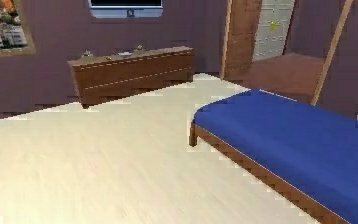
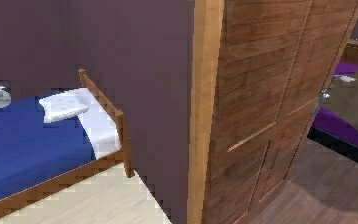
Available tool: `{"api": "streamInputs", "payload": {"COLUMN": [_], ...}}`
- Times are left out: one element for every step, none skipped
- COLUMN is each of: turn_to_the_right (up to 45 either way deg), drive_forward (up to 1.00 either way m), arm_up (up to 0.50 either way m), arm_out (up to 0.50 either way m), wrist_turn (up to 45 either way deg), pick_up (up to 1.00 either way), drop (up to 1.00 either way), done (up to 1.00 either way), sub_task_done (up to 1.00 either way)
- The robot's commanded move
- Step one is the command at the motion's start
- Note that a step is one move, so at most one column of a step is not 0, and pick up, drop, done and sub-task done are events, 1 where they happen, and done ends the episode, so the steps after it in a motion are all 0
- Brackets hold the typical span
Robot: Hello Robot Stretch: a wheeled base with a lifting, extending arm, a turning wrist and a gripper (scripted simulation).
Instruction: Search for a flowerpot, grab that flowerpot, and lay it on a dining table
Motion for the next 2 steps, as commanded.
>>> {"api": "streamInputs", "payload": {"turn_to_the_right": [-3.0, 0.0], "drive_forward": [0.00, 1.00], "arm_up": [0.00, 0.00], "arm_out": [0.00, 0.00], "wrist_turn": [0.0, 0.0], "pick_up": [0.00, 0.00], "drop": [0.00, 0.00], "done": [0.00, 0.00], "sub_task_done": [0.00, 0.00]}}
